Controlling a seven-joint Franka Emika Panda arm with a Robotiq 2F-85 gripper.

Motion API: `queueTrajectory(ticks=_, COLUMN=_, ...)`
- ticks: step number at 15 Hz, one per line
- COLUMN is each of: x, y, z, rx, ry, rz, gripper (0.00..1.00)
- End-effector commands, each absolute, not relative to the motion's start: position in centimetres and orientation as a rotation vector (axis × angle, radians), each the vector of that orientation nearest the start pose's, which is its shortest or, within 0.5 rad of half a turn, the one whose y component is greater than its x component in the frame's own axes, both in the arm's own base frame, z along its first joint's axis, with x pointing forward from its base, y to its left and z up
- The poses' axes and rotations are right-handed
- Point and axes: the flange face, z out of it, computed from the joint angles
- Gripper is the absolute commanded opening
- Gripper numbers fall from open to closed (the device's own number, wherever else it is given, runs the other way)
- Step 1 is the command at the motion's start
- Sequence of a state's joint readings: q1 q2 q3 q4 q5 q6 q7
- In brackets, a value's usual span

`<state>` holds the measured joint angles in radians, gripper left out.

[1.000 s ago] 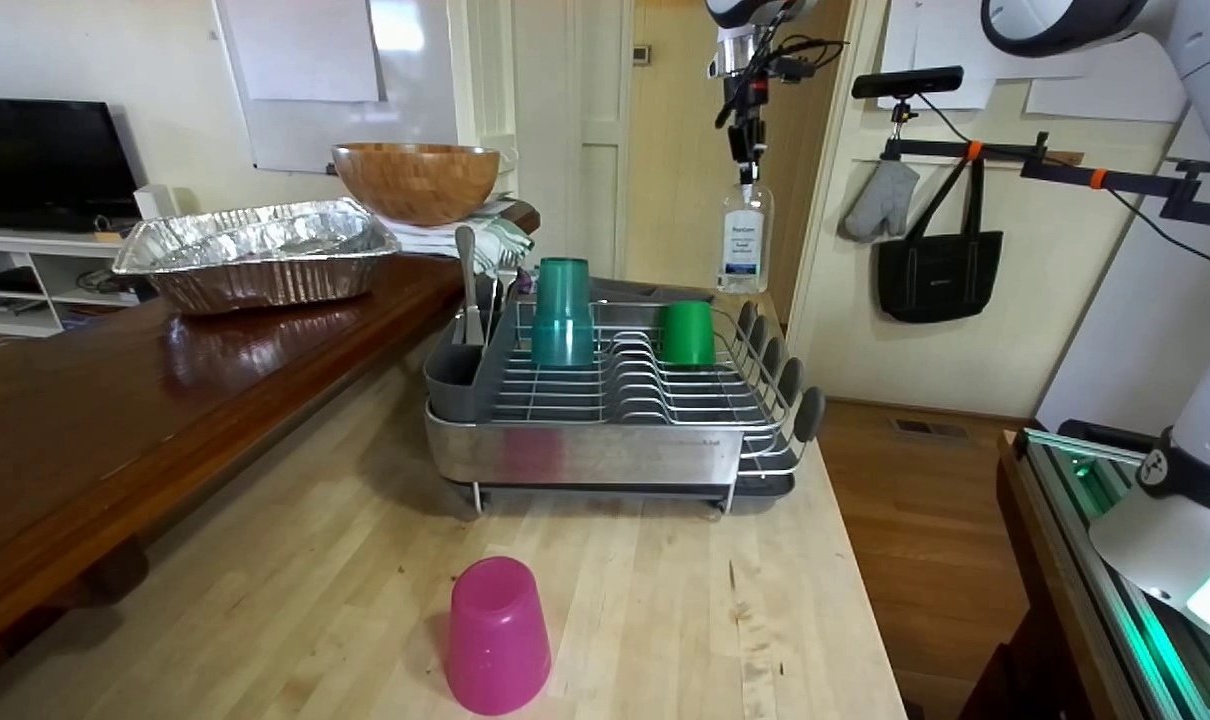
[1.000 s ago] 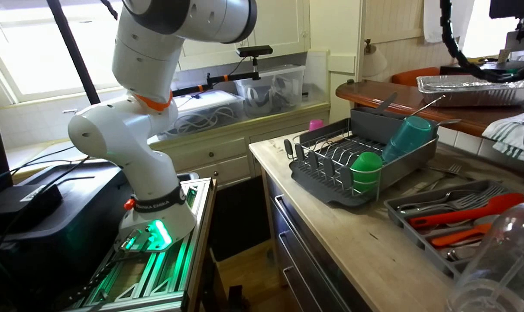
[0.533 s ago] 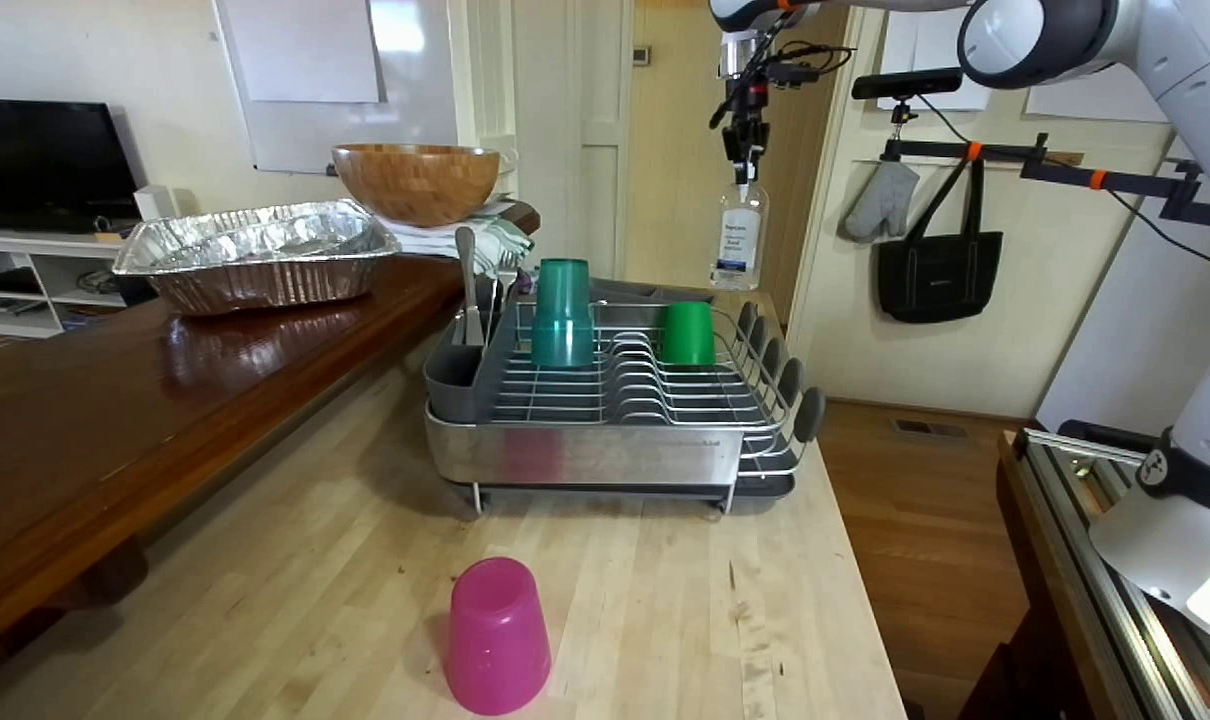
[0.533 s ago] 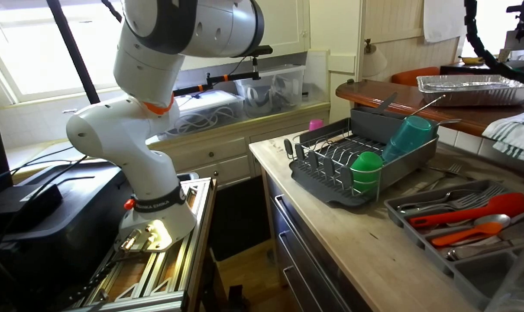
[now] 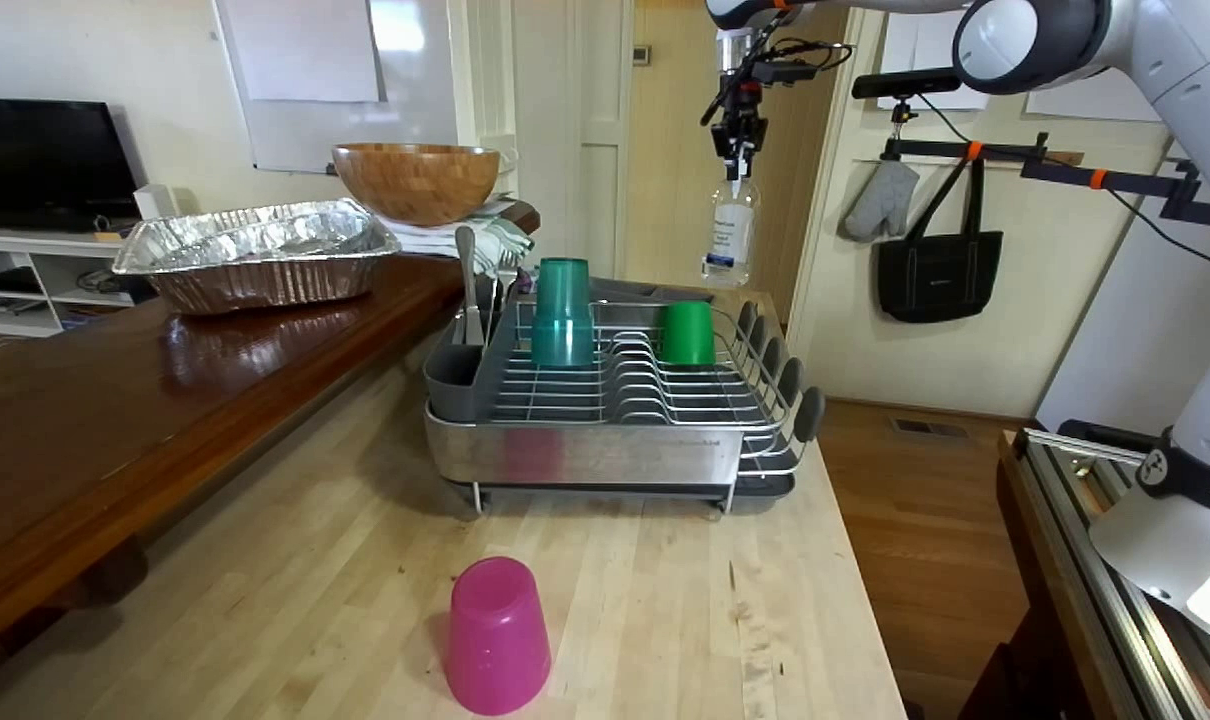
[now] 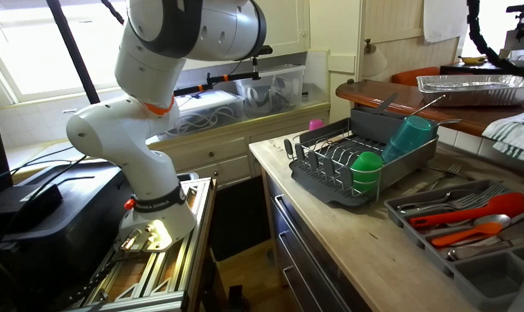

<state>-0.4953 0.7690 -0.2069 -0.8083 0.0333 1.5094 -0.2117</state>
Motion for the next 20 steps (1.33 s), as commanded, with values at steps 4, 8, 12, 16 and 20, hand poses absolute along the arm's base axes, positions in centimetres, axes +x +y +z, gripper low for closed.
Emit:
queueTrajectory(ticks=4, x=61.4, y=-43.1, z=46.2, rx=-3.11, ry=0.82, rz=0.142, gripper=0.12)
queueTrajectory(ticks=8, x=61.7, y=-43.1, z=45.2, rx=-3.107, ry=0.85, rz=0.146, gripper=0.12)
queueTrajectory(ticks=12, x=62.0, y=-43.1, z=43.7, rx=-3.105, ry=0.859, rz=0.169, gripper=0.12)
queueTrajectory(ticks=16, x=62.3, y=-42.9, z=42.7, rx=-3.109, ry=0.854, rz=0.2, gripper=0.12)
queueTrajectory(ticks=20, x=62.6, y=-42.7, z=41.8, rx=-3.116, ry=0.843, rz=0.22, gripper=0.12)
